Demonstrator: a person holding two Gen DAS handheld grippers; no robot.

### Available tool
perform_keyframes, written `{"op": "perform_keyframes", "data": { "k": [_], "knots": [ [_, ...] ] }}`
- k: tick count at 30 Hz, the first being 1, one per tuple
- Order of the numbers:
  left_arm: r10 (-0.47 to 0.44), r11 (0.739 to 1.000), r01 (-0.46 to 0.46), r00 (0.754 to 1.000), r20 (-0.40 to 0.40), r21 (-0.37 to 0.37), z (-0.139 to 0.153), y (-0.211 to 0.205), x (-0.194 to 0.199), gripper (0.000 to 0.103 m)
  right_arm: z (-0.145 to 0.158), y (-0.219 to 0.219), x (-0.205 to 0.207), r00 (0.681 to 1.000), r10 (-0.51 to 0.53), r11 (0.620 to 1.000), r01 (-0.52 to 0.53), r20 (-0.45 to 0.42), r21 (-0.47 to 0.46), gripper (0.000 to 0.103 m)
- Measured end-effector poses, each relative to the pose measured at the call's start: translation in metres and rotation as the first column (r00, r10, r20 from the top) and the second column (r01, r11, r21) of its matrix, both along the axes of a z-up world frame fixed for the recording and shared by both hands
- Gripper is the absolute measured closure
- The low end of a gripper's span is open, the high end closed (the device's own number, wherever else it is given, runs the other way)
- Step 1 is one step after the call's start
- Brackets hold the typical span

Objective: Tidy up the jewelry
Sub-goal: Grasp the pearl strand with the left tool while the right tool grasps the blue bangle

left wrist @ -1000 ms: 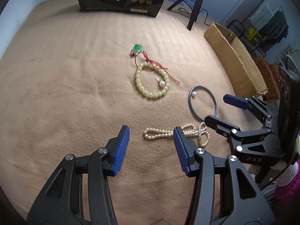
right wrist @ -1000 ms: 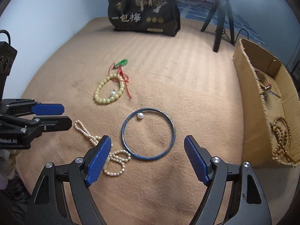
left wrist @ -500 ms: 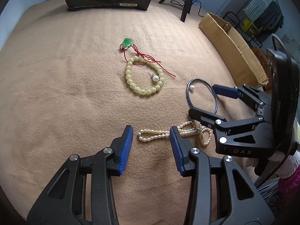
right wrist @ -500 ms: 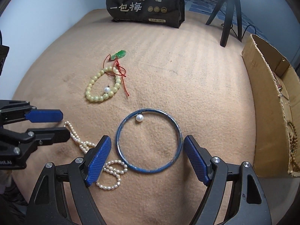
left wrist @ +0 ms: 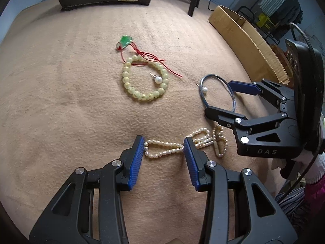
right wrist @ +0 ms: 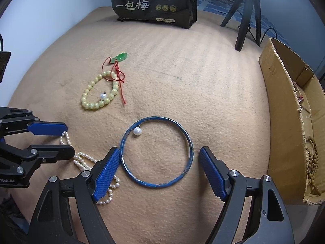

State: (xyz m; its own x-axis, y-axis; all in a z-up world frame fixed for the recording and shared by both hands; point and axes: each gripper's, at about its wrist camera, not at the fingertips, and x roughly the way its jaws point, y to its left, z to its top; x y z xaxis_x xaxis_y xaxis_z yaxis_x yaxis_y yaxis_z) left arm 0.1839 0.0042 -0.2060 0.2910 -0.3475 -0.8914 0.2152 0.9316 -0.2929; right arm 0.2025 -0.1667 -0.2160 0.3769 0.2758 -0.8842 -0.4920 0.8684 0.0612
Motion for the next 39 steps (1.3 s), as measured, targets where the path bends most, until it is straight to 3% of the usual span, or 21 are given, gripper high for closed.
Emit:
{"op": "perform_keyframes", "data": {
  "k": [6, 11, 14, 18, 22, 26, 28, 31, 33, 35, 39],
  "knots": [
    [-0.047, 0.999, 0.047, 0.999, 0.002, 0.015, 0.0, -0.012, -0.003, 0.062, -0.001, -0.005, -0.001, 1.0, 0.007, 1.0, -0.007, -0.008, -0.005, 0.024],
    [-0.093, 0.994, 0.092, 0.995, 0.023, 0.051, 0.001, -0.025, -0.008, 0.062, 0.0, -0.013, 0.002, 1.0, -0.011, 1.0, 0.011, -0.019, -0.002, 0.034],
    [-0.106, 0.993, 0.105, 0.994, 0.029, 0.054, 0.001, -0.032, -0.009, 0.048, 0.0, -0.019, 0.006, 0.999, -0.028, 1.0, 0.028, -0.025, 0.002, 0.035],
    [-0.12, 0.99, 0.117, 0.992, 0.033, 0.073, 0.002, -0.043, -0.007, 0.041, -0.001, -0.022, 0.006, 0.999, -0.032, 0.999, 0.032, -0.031, 0.012, 0.035],
    [-0.126, 0.987, 0.122, 0.991, 0.038, 0.1, 0.0, -0.055, -0.003, 0.039, -0.001, -0.025, 0.006, 0.999, -0.035, 0.999, 0.035, -0.038, 0.021, 0.035],
    [-0.144, 0.973, 0.131, 0.988, 0.061, 0.188, -0.005, -0.07, -0.002, 0.039, -0.001, -0.024, 0.009, 0.998, -0.032, 0.999, 0.034, -0.046, 0.03, 0.035],
    [-0.15, 0.968, 0.131, 0.986, 0.078, 0.216, -0.006, -0.072, -0.003, 0.042, -0.001, -0.024, 0.009, 0.998, -0.031, 0.999, 0.033, -0.047, 0.034, 0.035],
    [-0.144, 0.967, 0.12, 0.985, 0.095, 0.223, -0.005, -0.069, -0.001, 0.061, -0.002, -0.025, 0.01, 0.998, -0.031, 0.999, 0.032, -0.049, 0.04, 0.033],
    [-0.131, 0.97, 0.107, 0.986, 0.101, 0.219, -0.004, -0.063, 0.001, 0.08, -0.002, -0.025, 0.009, 0.998, -0.031, 0.999, 0.033, -0.048, 0.039, 0.031],
    [-0.114, 0.973, 0.091, 0.988, 0.102, 0.211, -0.003, -0.057, 0.004, 0.09, -0.003, -0.022, 0.008, 0.998, -0.031, 0.999, 0.033, -0.046, 0.038, 0.028],
    [-0.103, 0.978, 0.083, 0.99, 0.099, 0.191, -0.001, -0.05, 0.003, 0.094, -0.005, -0.014, 0.005, 1.0, -0.017, 1.0, 0.017, -0.02, -0.002, 0.027]
  ]
}}
